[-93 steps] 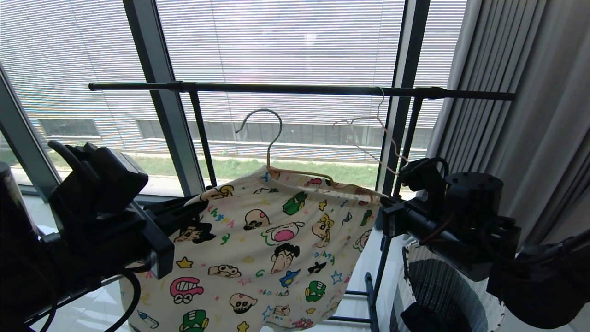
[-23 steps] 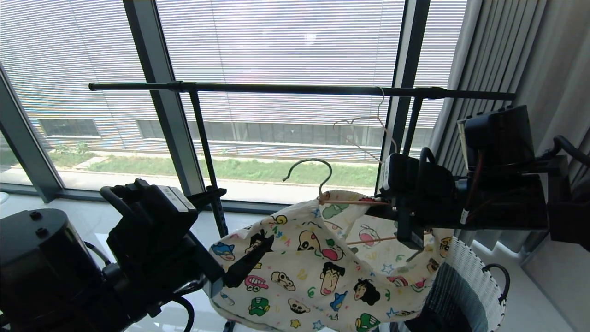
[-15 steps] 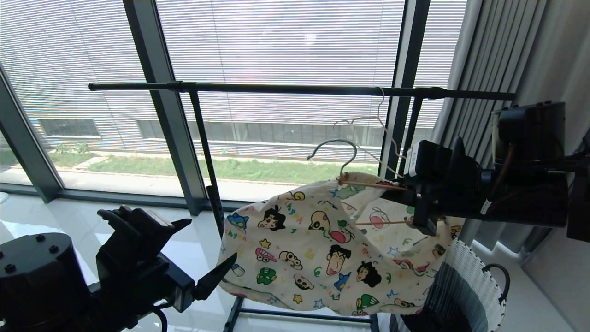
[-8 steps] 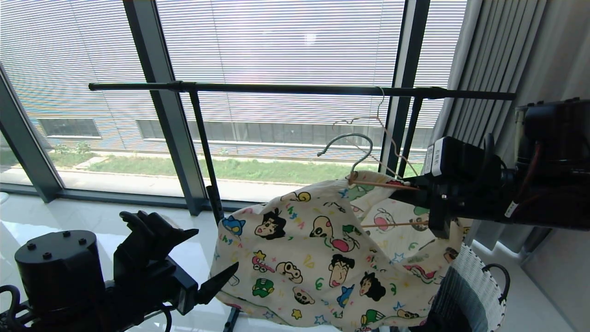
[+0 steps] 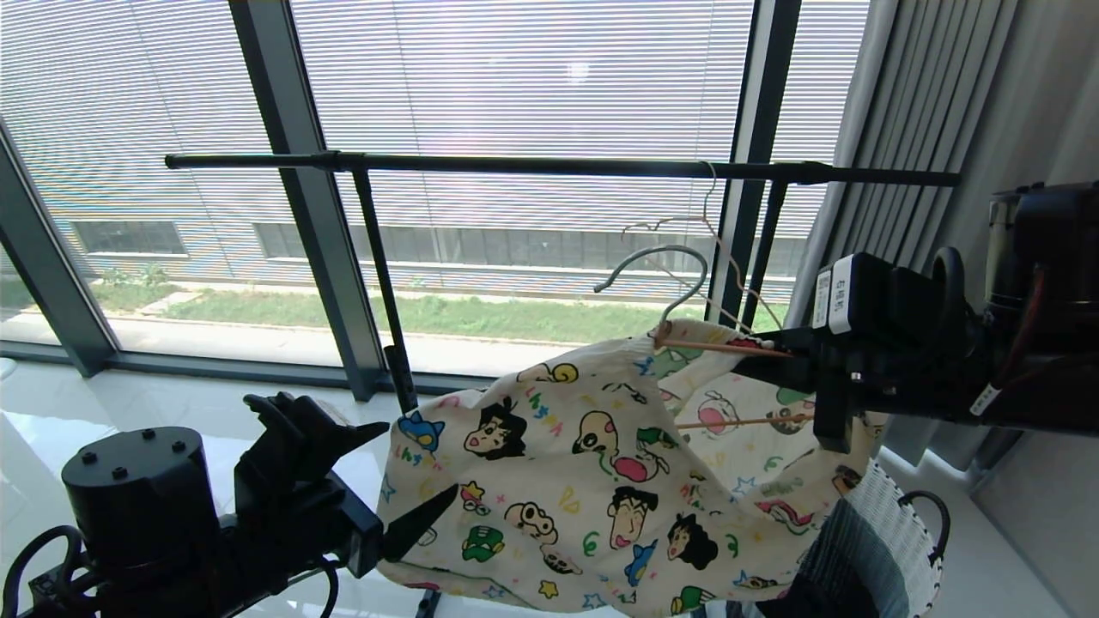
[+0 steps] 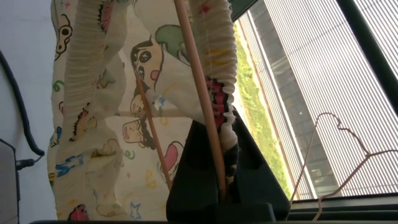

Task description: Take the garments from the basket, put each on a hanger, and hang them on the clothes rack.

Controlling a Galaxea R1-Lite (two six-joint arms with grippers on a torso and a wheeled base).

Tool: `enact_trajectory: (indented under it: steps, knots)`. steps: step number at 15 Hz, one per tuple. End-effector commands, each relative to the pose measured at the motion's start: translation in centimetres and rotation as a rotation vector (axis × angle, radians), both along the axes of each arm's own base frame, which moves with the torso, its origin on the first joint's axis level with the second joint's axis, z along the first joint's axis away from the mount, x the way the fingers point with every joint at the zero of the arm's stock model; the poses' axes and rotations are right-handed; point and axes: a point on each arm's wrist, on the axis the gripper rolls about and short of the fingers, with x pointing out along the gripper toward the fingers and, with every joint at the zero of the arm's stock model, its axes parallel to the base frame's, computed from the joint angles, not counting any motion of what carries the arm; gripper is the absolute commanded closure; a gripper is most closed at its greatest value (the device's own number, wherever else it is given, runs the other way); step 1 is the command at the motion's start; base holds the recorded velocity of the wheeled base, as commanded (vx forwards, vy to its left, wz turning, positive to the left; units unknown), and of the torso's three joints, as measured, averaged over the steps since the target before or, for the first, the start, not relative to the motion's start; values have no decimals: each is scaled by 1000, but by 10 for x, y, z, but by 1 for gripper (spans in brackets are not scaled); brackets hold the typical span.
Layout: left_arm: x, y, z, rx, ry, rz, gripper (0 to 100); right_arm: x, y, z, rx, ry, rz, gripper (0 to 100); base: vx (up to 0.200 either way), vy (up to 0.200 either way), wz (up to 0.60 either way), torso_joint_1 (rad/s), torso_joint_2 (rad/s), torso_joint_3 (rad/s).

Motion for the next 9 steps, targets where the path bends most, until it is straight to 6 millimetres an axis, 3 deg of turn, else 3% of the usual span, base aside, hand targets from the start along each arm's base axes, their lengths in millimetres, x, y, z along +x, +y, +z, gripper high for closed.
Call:
enact_trajectory:
  steps: [1, 6, 9]
  knots:
    - [1, 0, -2, 3, 9, 3, 100, -2, 0, 2, 4, -6, 4, 100, 0, 0, 0, 0, 0, 0]
    - [3, 5, -2, 5, 10, 29, 100, -4, 2, 2, 4, -6, 13, 100, 0, 0, 0, 0, 0, 0]
    - [8, 29, -7, 10, 32, 155, 100, -2, 0, 2, 11, 5, -4, 100, 0, 0, 0, 0, 0, 0]
